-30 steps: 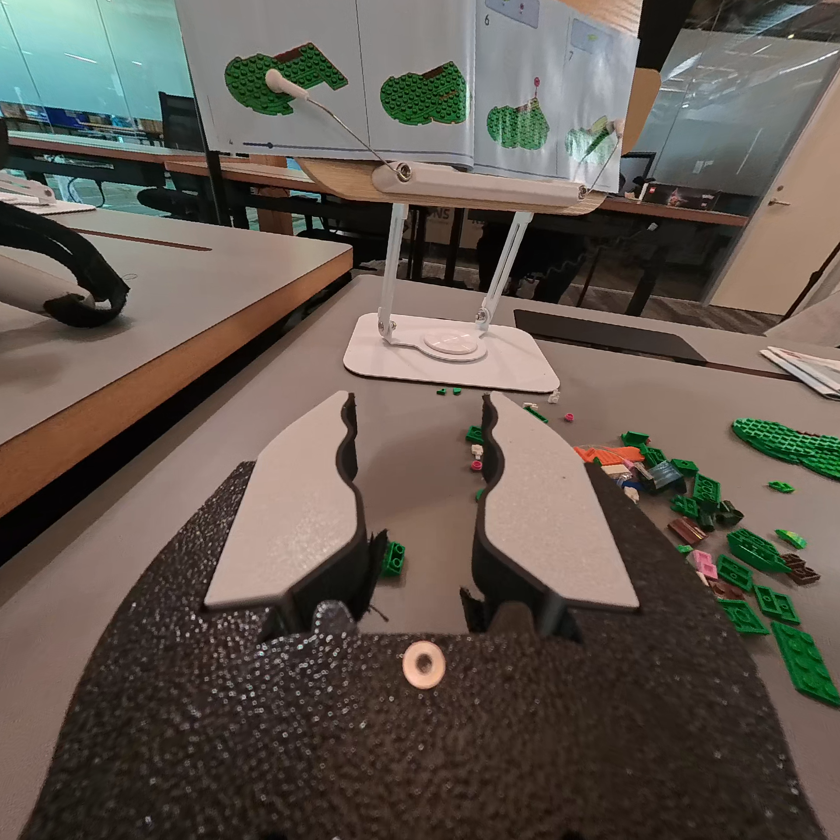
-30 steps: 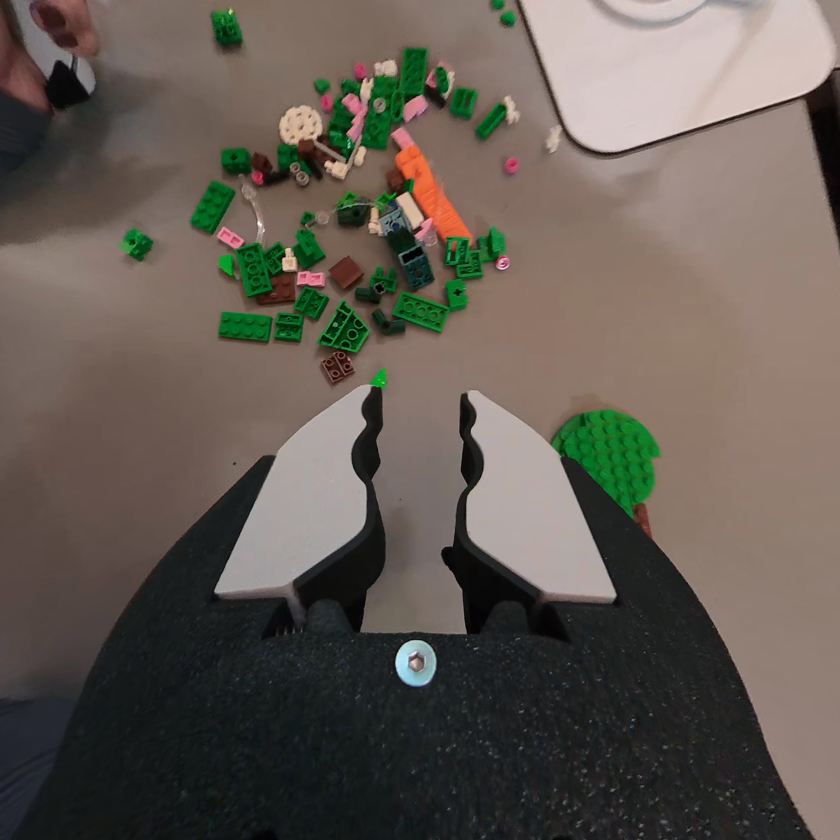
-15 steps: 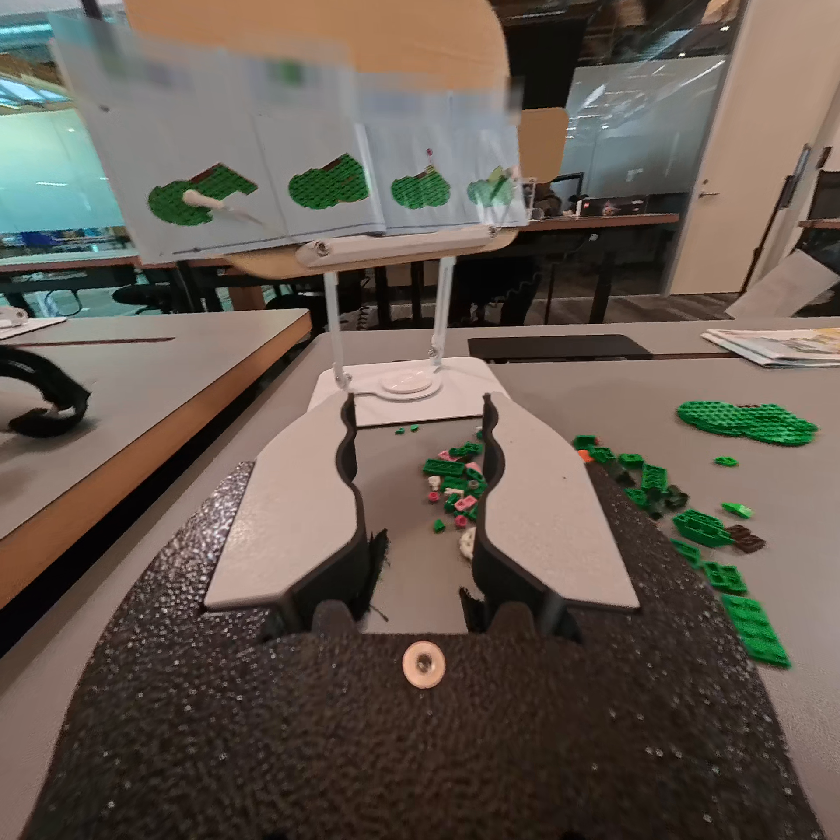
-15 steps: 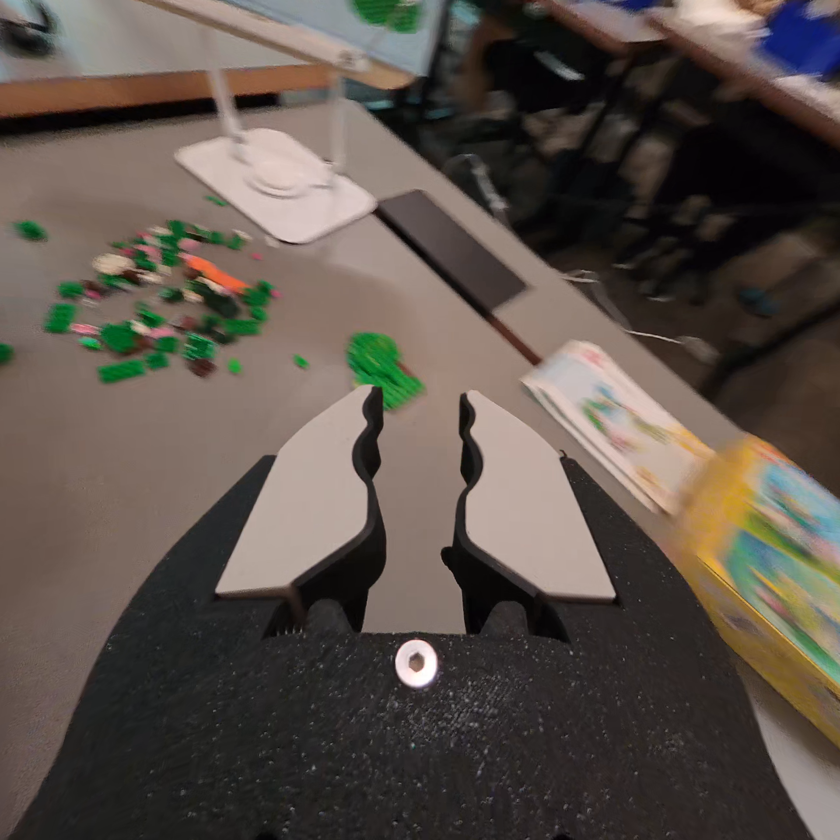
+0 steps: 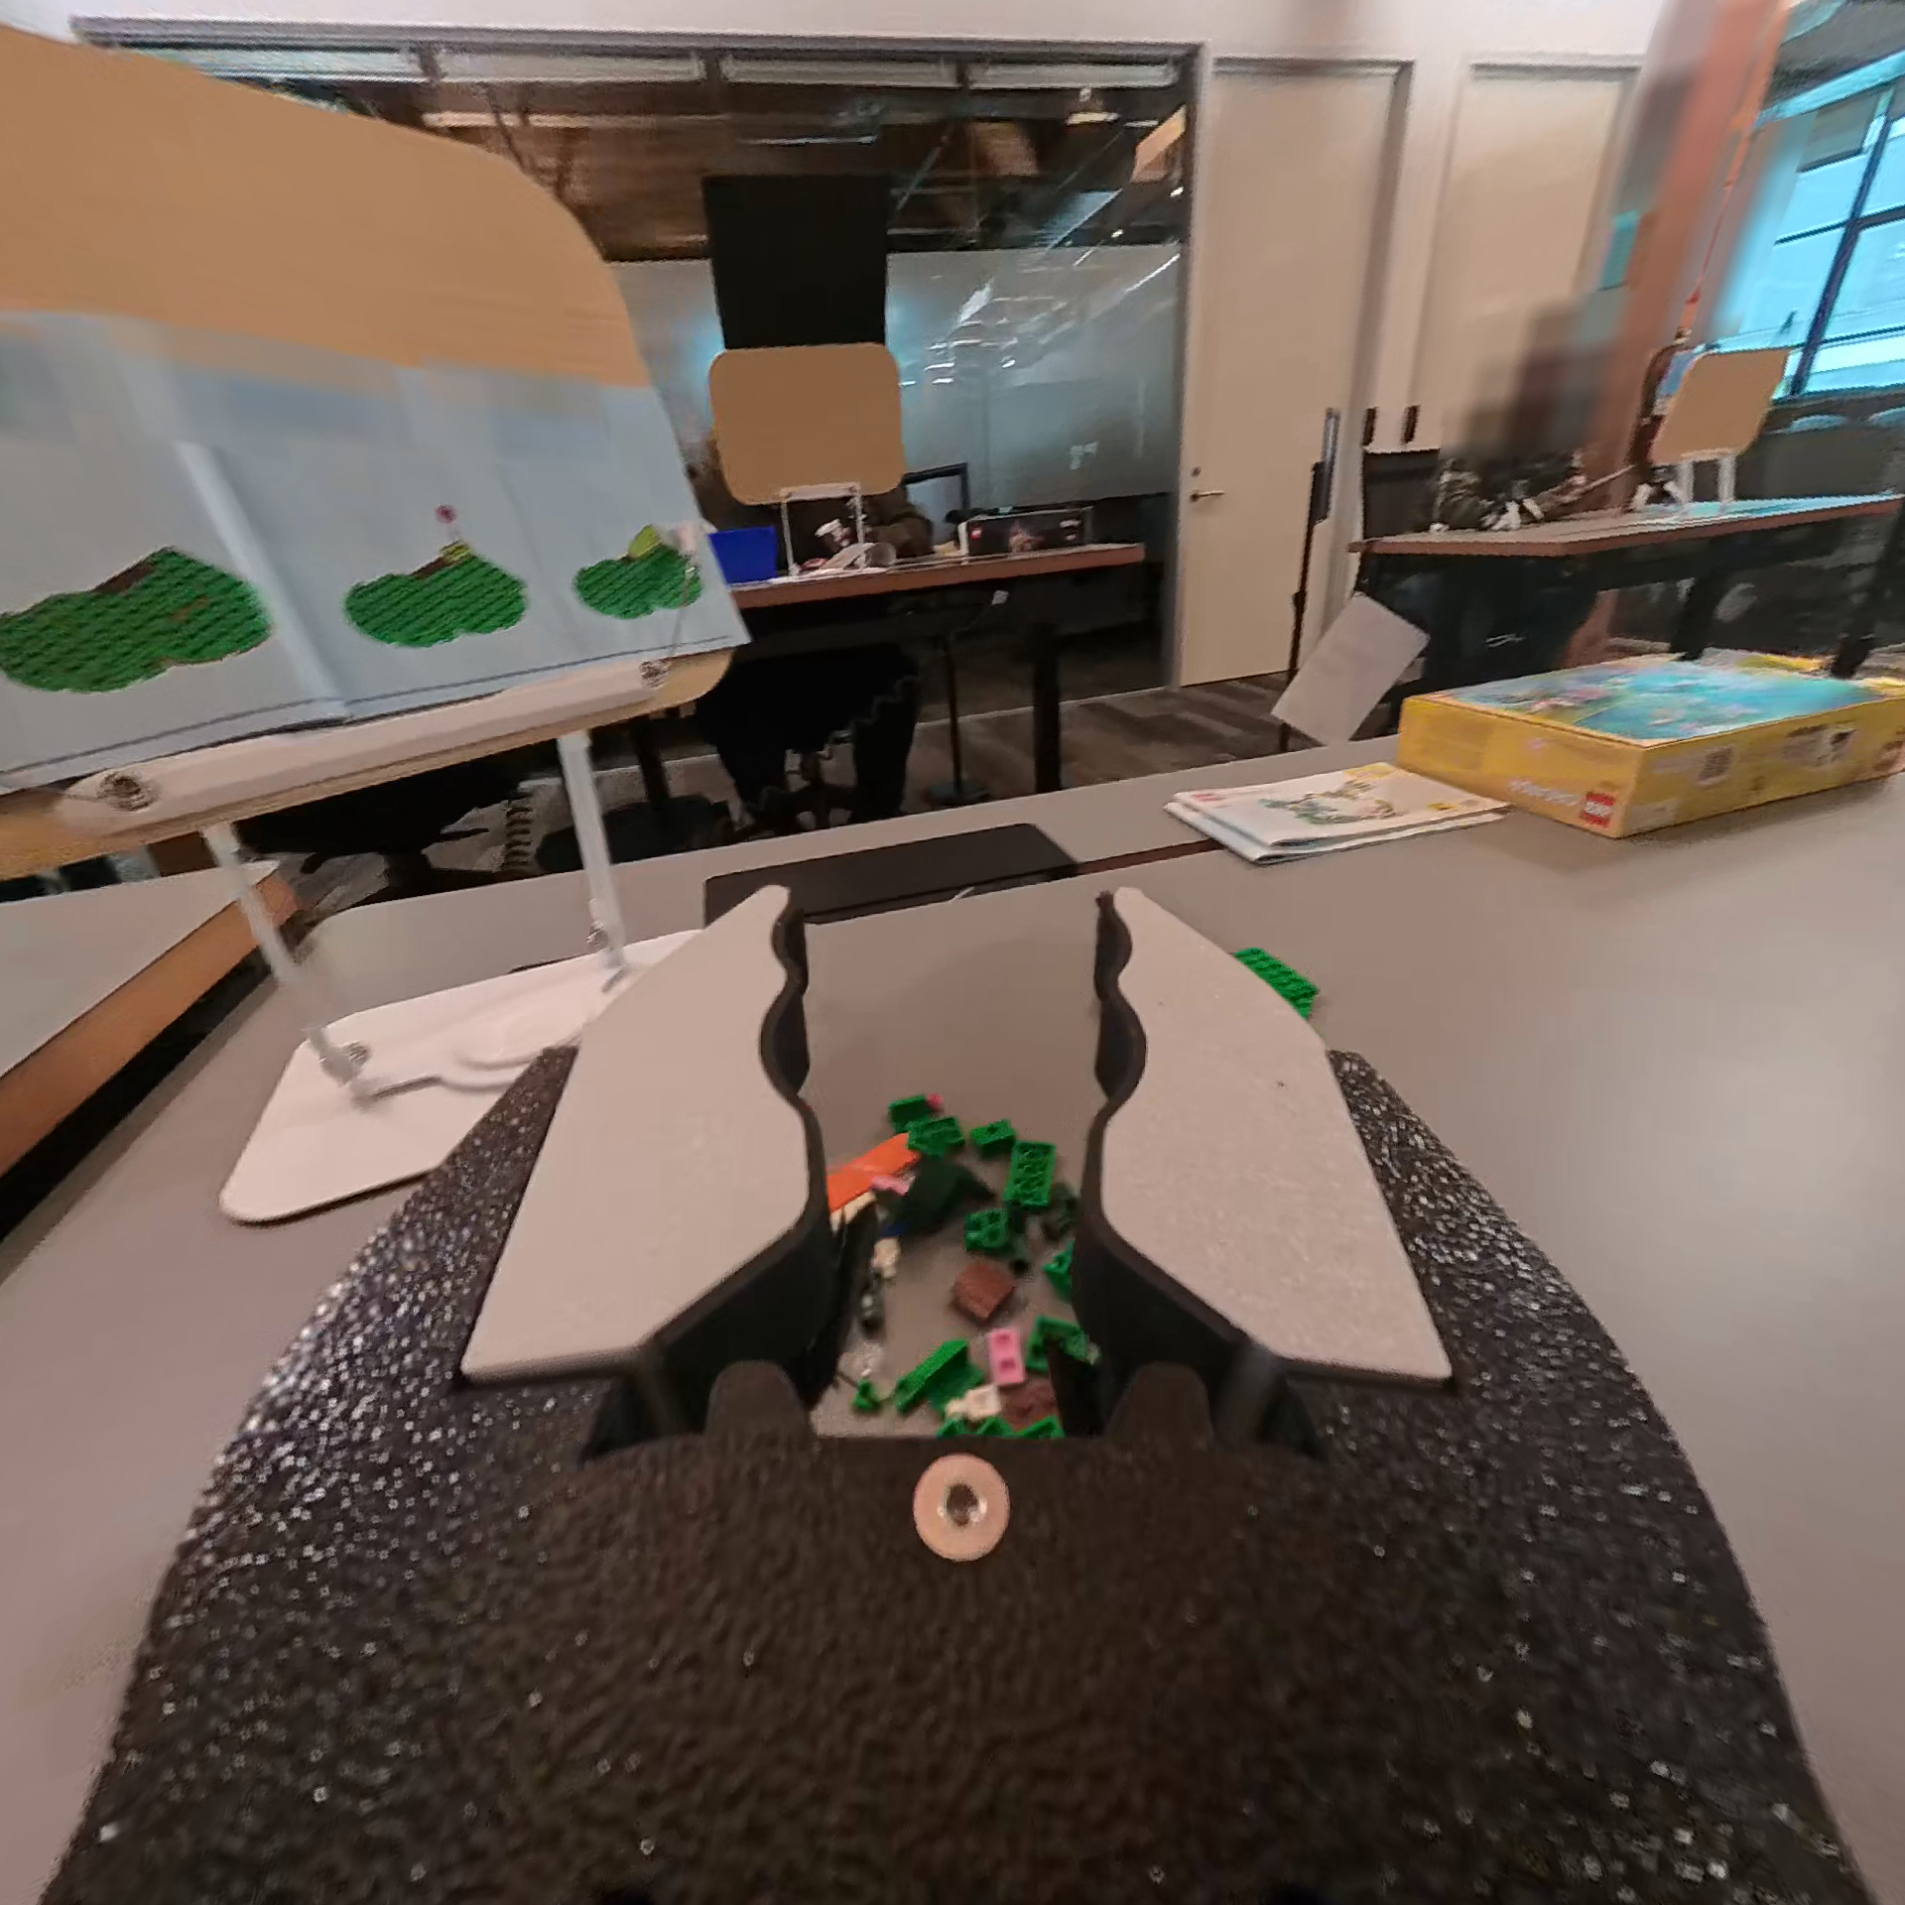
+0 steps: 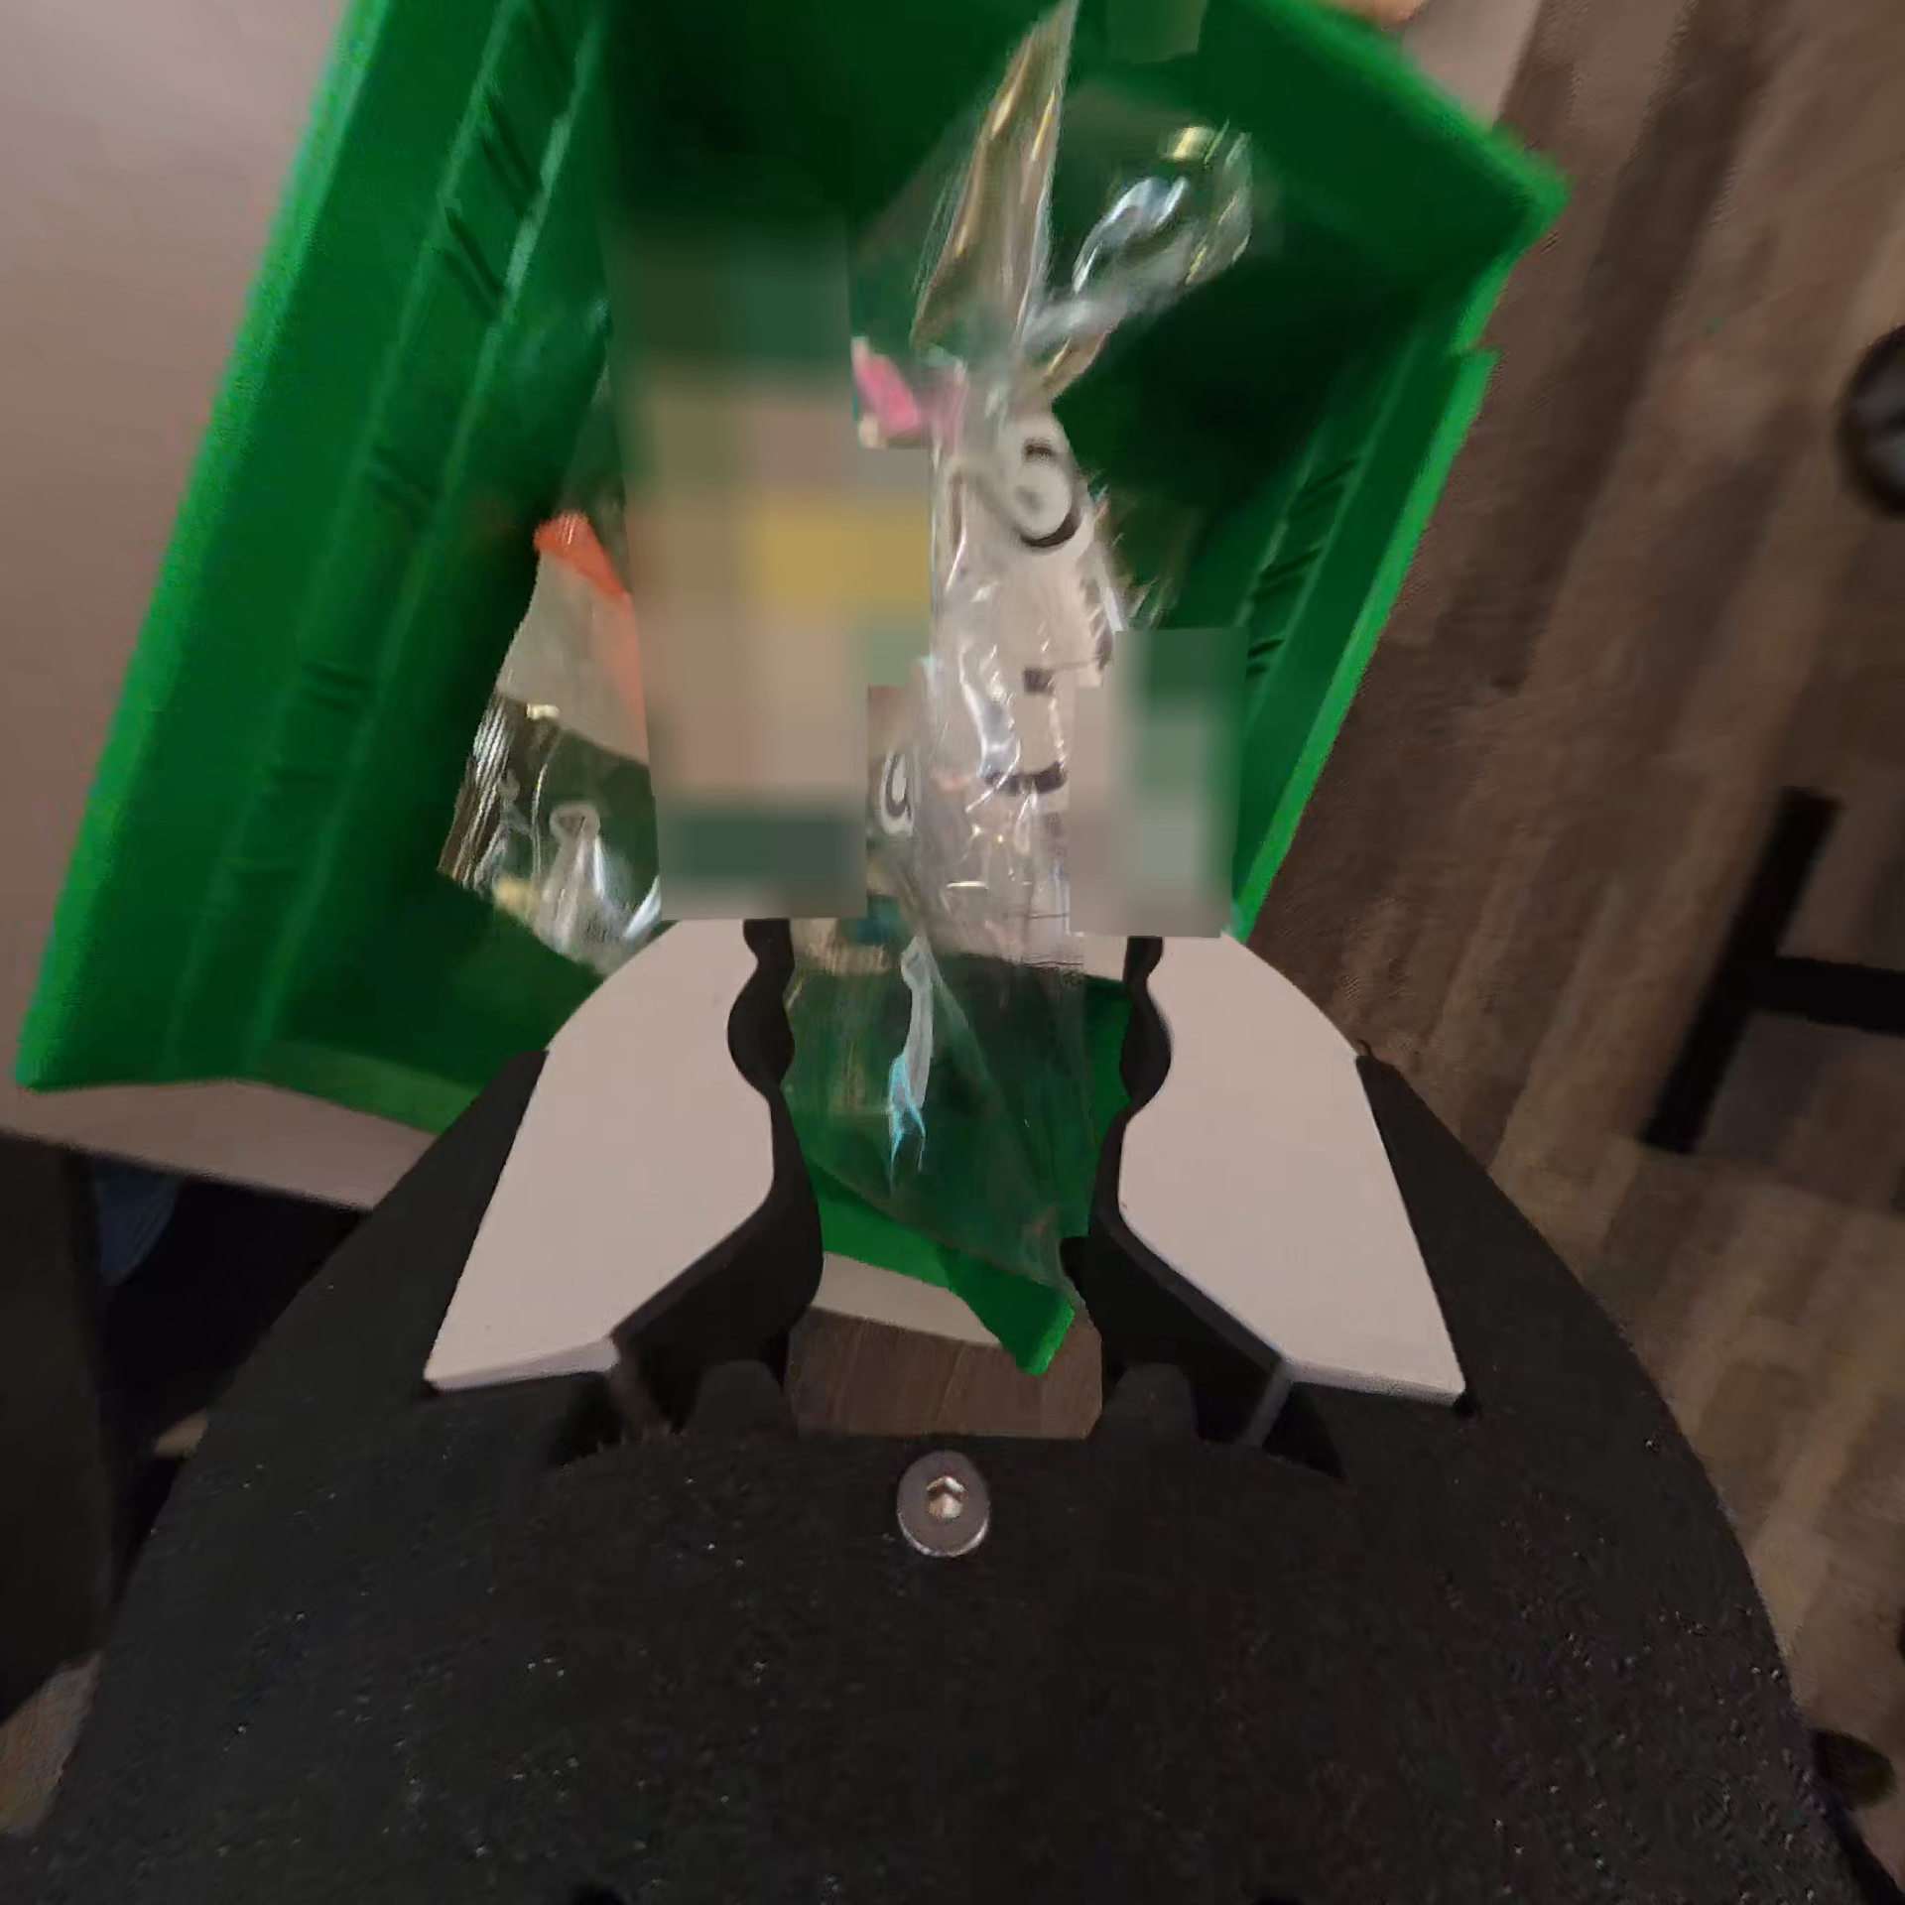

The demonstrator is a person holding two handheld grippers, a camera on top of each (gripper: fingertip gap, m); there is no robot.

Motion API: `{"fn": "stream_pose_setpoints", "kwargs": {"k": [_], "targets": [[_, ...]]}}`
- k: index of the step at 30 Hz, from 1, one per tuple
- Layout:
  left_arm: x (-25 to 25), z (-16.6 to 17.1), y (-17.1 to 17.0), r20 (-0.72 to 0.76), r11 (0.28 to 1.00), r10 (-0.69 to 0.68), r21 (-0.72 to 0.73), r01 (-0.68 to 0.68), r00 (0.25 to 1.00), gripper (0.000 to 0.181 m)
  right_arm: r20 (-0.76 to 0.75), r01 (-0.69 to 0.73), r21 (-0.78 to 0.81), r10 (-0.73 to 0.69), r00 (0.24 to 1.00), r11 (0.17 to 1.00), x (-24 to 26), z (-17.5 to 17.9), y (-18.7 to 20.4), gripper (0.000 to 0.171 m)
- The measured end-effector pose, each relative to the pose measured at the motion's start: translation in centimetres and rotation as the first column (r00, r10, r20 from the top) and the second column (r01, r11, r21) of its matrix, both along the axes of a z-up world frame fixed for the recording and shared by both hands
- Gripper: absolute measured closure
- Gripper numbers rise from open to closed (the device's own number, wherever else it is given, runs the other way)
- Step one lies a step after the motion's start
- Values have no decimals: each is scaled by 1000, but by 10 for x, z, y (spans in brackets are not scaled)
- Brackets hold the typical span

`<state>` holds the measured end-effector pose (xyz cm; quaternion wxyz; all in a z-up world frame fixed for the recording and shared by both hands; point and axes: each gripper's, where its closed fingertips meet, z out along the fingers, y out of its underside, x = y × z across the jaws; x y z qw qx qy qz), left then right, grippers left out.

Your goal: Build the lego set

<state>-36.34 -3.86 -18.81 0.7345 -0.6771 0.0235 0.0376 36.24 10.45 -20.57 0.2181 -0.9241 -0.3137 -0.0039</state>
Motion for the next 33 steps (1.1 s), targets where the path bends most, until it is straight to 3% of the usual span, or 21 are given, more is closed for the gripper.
{"fn": "stream_pose_setpoints", "kwargs": {"k": [1,4,6,14,17,20,24,28,30,33], "targets": [[7,0,3,-2,1000,-14,1,14,1000,128,6,-7,-37,7,1000,999,2,-7,-2,111],[24,-4,11,-11,999,-50,-18,49,999,128,19,-20,-65,21,1000,998,5,-10,-2,155],[35,-8,15,-21,996,-78,-37,77,997,128,-52,-39,-36,37,998,999,-4,4,0,171],[84,-15,26,-11,967,-243,-83,242,970,131,-70,-208,135,219,973,969,-44,96,-2,171],[112,-11,31,4,938,-339,-78,338,941,130,-68,-311,231,334,940,922,-78,140,-2,171],[145,-9,32,-16,881,-464,-109,460,886,148,-36,-414,289,442,896,863,-120,172,1,171],[178,-8,33,-41,823,-561,-141,551,827,141,8,-550,337,582,813,764,-187,196,6,171],[195,-9,29,43,747,-653,-127,653,756,113,-46,-636,412,712,701,653,-273,187,1,171],[193,-11,29,128,721,-674,-95,686,727,103,-53,-657,445,750,659,609,-313,160,-1,171],[176,-20,36,191,744,-642,-78,664,742,98,-54,-660,462,762,646,592,-362,99,2,171]]}}
